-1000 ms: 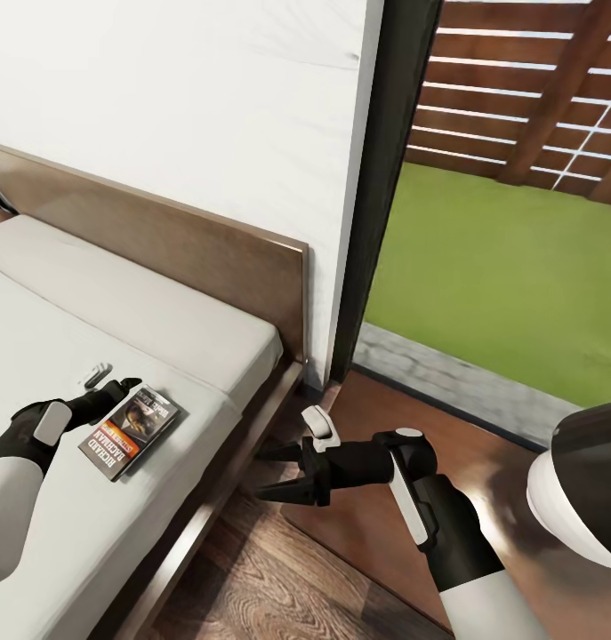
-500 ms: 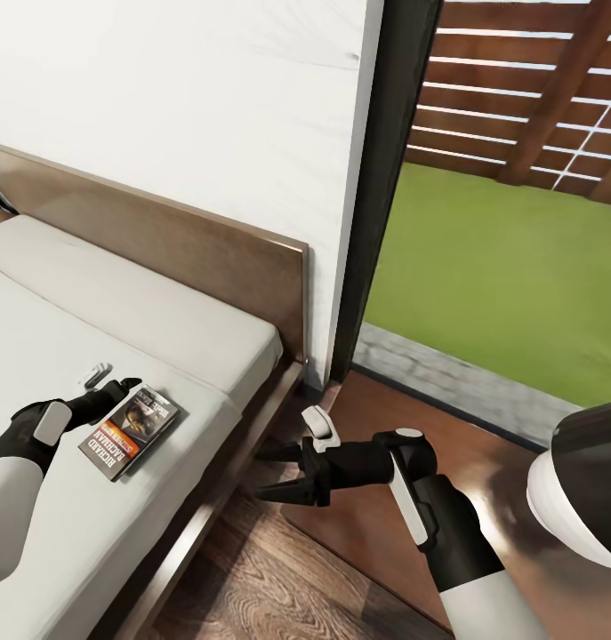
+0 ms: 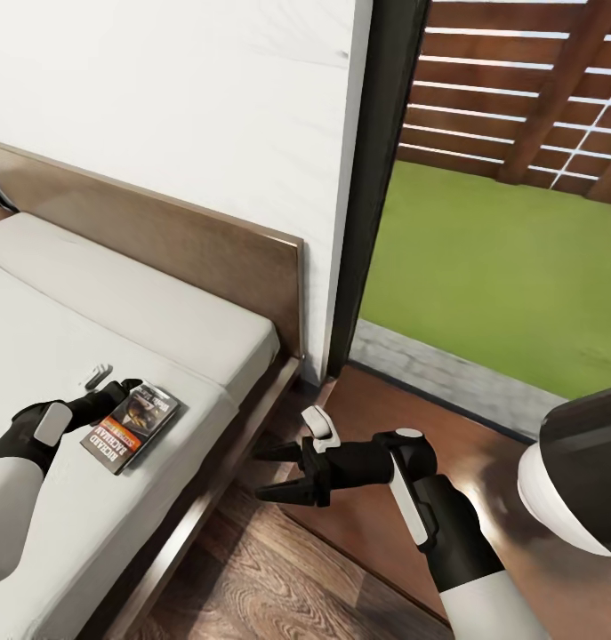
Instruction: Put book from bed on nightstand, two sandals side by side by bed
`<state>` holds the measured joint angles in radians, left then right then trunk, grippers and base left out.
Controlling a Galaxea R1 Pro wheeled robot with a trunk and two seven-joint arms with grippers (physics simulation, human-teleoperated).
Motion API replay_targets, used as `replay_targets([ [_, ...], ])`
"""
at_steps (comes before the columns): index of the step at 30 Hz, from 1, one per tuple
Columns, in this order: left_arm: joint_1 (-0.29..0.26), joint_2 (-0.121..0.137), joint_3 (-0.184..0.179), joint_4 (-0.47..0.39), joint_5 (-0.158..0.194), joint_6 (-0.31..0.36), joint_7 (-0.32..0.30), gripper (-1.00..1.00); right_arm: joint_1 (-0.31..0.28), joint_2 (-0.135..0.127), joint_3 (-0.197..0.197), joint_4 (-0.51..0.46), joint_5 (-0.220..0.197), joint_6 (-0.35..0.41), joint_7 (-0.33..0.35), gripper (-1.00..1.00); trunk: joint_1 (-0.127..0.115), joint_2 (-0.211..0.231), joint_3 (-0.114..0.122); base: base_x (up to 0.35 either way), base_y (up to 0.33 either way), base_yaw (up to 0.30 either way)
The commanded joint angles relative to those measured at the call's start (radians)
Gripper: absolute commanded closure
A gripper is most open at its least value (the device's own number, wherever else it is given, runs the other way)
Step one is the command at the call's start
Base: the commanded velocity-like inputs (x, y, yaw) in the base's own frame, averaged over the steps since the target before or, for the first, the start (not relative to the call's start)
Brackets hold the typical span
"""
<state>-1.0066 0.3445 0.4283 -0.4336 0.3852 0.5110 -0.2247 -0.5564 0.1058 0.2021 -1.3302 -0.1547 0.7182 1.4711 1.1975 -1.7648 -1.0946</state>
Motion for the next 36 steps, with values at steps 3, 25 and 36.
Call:
replay_targets([
  [3,0.000,-0.001,0.004,0.001,-0.005,0.012,0.001,-1.00,-0.001,0.000,0.000,0.000,-0.003,0.010,0.001,-1.00,0.000,0.000,-0.001,-0.004,-0.003,0.000],
  [25,0.001,-0.001,0.004,0.029,-0.006,-0.015,0.001,-1.00,0.000,0.000,0.000,0.000,-0.003,0.010,0.001,-1.00,0.000,0.000,-0.001,-0.025,-0.020,0.000],
  [36,0.000,-0.001,0.004,0.029,-0.006,-0.016,0.001,-1.00,0.000,0.000,0.000,0.000,-0.003,0.009,0.001,-1.00,0.000,0.000,-0.001,-0.061,-0.049,0.000],
])
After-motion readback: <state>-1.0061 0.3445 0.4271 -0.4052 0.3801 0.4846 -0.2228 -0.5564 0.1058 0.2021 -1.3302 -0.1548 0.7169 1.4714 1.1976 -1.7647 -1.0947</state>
